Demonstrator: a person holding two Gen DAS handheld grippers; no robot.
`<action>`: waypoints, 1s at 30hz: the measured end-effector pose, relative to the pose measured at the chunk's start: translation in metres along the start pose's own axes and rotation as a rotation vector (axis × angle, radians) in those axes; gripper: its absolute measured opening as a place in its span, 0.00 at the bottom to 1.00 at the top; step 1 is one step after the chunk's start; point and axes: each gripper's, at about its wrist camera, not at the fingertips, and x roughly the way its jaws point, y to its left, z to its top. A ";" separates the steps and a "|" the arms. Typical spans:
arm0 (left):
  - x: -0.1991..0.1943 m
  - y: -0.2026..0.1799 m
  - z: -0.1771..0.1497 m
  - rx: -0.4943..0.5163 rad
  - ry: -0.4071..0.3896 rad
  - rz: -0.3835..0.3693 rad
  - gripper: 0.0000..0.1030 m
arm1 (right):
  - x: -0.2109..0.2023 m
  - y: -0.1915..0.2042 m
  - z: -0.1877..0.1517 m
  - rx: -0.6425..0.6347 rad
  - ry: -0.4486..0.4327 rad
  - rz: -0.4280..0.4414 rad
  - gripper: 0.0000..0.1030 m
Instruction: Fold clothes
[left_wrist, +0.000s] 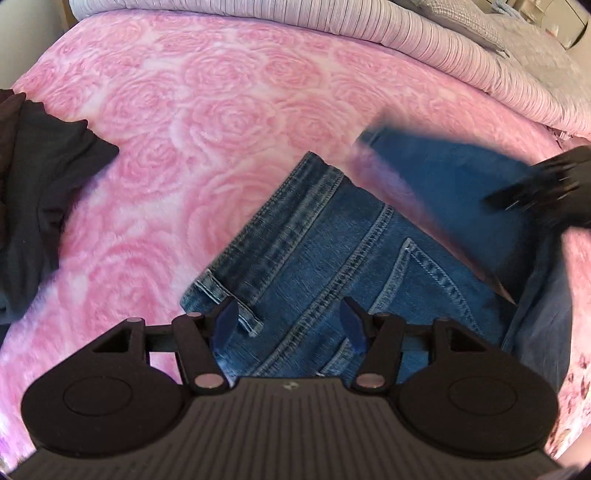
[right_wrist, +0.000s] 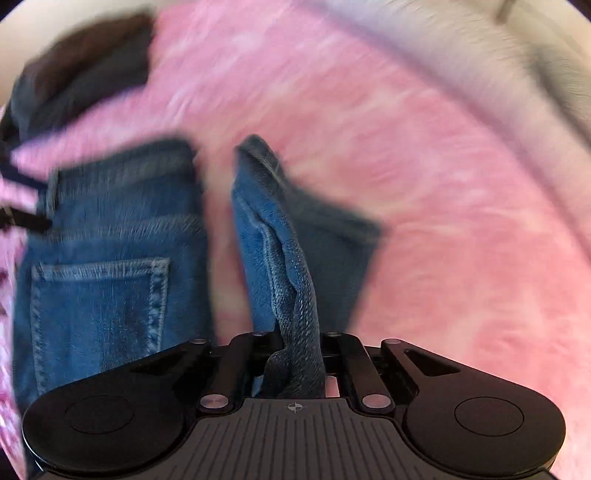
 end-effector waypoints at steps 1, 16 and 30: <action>-0.002 -0.005 0.001 0.004 -0.004 -0.001 0.54 | -0.023 -0.015 -0.008 0.054 -0.031 -0.026 0.04; -0.032 -0.045 0.005 -0.063 -0.066 0.079 0.58 | -0.255 -0.115 -0.198 0.853 -0.238 -0.525 0.02; -0.016 0.014 -0.066 -0.485 0.079 0.052 0.61 | -0.216 -0.083 -0.288 1.058 0.087 -0.420 0.05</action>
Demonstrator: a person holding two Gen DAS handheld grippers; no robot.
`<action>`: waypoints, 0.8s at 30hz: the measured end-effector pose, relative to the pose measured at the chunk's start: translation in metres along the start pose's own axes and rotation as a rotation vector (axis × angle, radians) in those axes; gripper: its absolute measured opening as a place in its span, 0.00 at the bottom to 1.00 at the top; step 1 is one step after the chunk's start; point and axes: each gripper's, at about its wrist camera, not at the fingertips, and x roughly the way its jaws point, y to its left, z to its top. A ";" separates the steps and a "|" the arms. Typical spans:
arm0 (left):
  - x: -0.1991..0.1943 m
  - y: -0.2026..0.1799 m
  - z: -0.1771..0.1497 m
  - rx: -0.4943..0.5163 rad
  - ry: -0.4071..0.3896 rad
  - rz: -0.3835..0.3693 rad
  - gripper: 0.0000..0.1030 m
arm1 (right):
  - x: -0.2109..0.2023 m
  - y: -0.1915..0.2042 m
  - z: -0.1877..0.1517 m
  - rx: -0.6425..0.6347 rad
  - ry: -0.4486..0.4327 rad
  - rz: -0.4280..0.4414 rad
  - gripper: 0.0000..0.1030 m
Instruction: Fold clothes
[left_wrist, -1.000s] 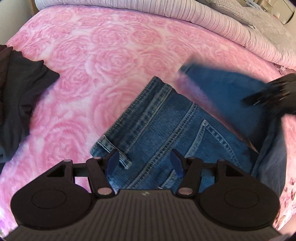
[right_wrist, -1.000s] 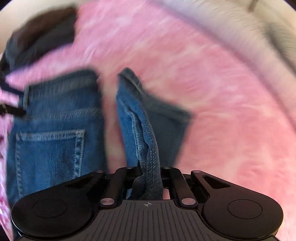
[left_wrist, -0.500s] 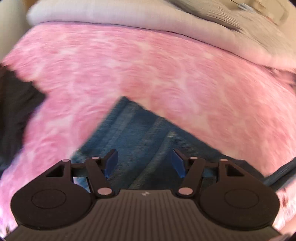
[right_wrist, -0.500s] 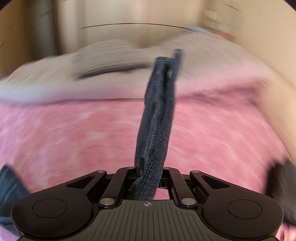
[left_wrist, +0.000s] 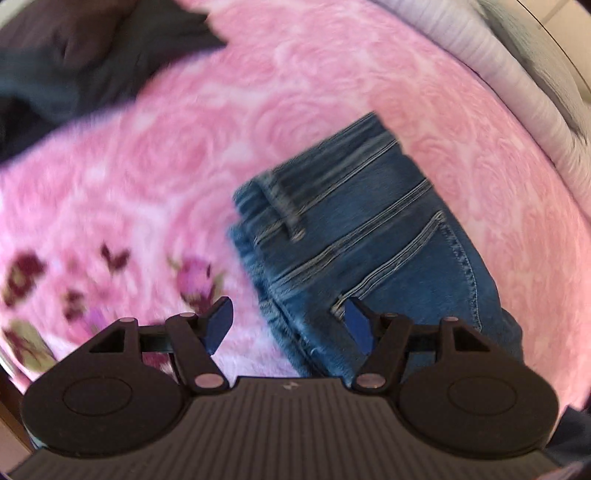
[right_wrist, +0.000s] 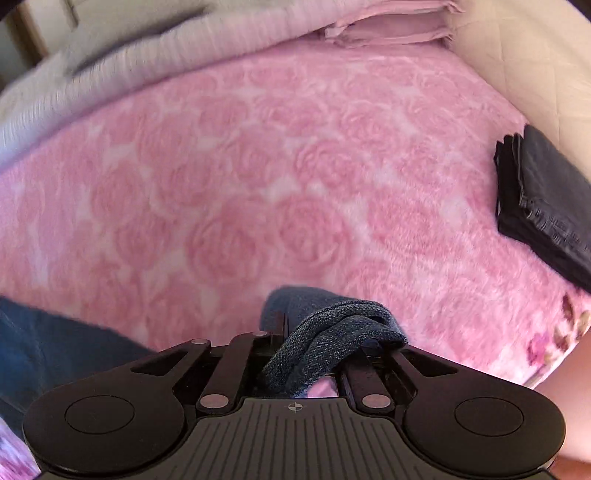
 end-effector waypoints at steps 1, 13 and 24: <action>0.005 0.004 0.000 -0.006 0.014 -0.021 0.61 | 0.000 0.009 -0.003 -0.025 0.019 -0.026 0.08; 0.043 0.039 0.008 -0.139 0.041 -0.199 0.54 | -0.008 0.212 -0.046 -0.522 0.093 -0.078 0.39; 0.051 0.069 0.005 -0.280 0.040 -0.349 0.53 | 0.009 0.258 -0.026 -0.585 0.055 -0.099 0.61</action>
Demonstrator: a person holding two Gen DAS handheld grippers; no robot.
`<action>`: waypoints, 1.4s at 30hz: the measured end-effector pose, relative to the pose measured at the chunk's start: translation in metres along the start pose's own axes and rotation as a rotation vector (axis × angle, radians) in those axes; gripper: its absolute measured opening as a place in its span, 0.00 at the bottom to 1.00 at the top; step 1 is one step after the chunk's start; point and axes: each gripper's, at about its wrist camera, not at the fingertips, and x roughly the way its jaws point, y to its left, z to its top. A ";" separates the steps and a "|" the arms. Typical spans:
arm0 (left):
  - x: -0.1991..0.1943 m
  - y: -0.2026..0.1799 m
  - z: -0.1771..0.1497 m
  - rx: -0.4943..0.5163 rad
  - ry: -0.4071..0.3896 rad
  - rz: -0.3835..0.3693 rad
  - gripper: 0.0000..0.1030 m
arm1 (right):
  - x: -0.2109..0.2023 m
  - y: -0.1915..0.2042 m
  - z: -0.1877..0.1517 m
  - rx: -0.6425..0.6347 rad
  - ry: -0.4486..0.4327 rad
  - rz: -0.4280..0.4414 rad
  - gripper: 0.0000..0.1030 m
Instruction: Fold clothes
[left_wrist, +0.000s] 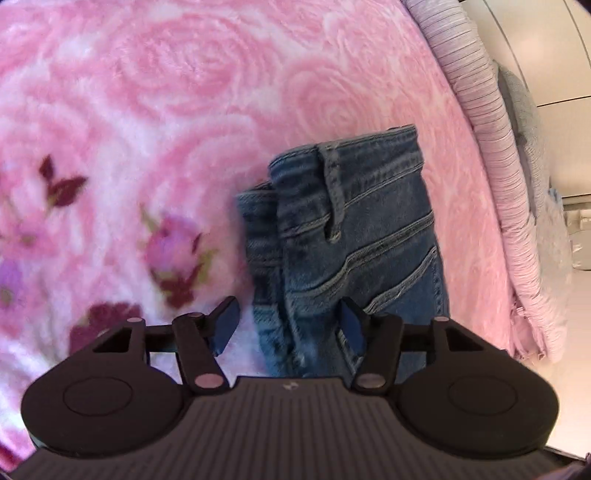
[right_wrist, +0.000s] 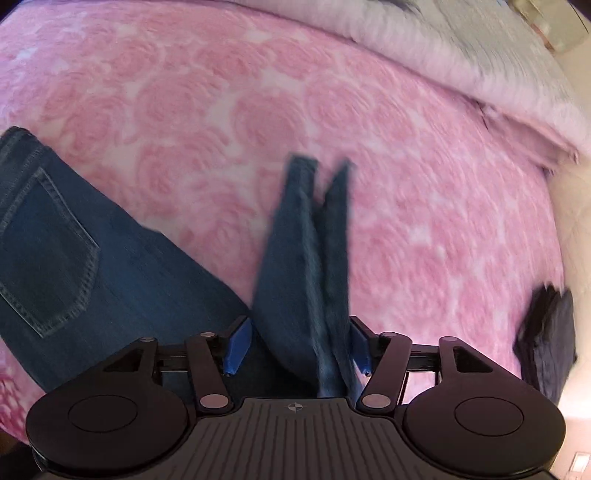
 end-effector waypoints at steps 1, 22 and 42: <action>0.002 -0.002 0.001 0.003 -0.004 -0.005 0.53 | -0.002 0.004 0.005 -0.013 -0.012 0.005 0.63; -0.042 -0.161 0.051 0.406 -0.173 -0.143 0.15 | 0.057 -0.114 -0.015 0.290 0.041 0.108 0.03; -0.037 -0.566 -0.102 1.632 0.125 -0.673 0.17 | -0.010 -0.052 -0.101 1.006 0.109 1.182 0.05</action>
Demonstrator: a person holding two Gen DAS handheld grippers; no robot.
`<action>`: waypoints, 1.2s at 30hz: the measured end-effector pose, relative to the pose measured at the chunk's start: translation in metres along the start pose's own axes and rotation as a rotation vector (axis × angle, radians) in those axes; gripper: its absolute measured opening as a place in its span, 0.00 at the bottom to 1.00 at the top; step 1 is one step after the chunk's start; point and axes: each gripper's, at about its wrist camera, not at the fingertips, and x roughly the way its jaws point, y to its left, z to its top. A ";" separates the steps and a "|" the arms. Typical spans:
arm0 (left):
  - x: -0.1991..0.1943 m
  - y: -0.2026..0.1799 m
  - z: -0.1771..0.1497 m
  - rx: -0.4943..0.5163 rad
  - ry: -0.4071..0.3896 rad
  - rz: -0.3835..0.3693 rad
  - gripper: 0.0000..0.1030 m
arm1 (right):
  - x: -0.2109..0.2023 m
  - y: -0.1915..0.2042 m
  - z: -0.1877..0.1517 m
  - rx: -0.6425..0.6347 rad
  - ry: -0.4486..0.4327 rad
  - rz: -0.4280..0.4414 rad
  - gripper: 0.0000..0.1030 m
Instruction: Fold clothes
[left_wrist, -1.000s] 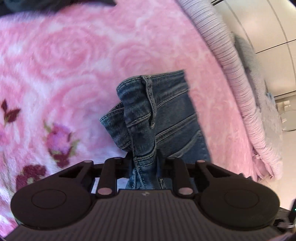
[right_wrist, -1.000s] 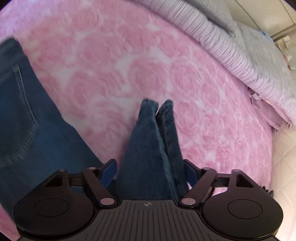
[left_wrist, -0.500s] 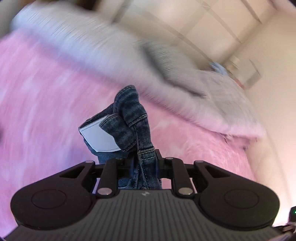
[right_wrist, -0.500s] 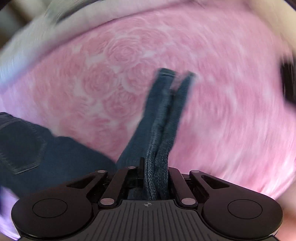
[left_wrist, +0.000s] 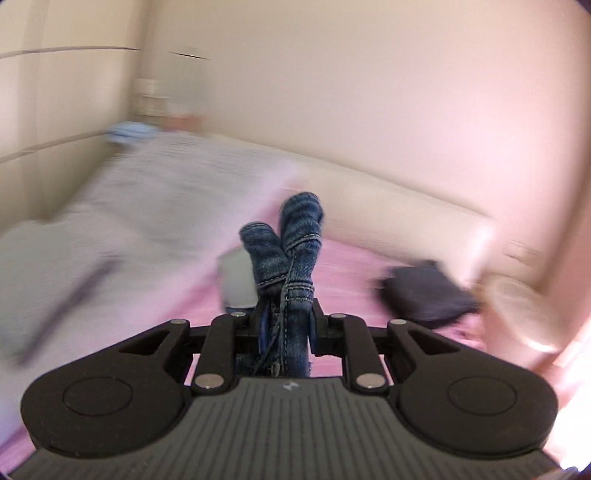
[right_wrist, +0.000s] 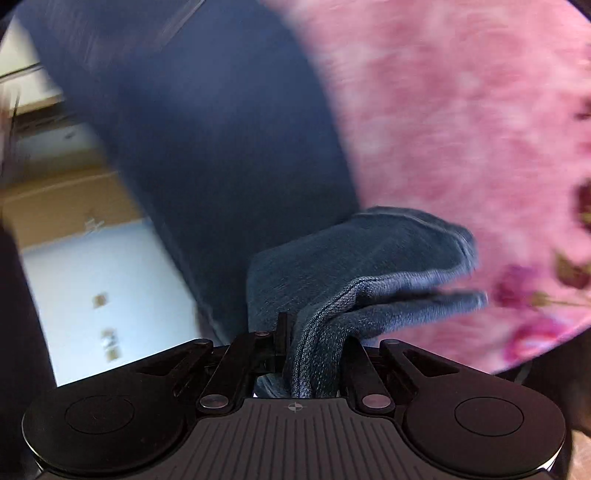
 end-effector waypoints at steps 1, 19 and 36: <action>0.023 -0.008 -0.001 -0.012 0.034 -0.054 0.19 | 0.006 0.003 0.000 -0.017 0.009 0.032 0.06; -0.123 0.093 -0.276 -0.602 0.300 0.281 0.55 | 0.068 -0.034 0.090 0.209 0.040 -0.075 0.45; -0.155 0.036 -0.382 -0.716 0.334 0.140 0.61 | 0.099 0.027 0.017 -1.038 -0.058 -0.673 0.80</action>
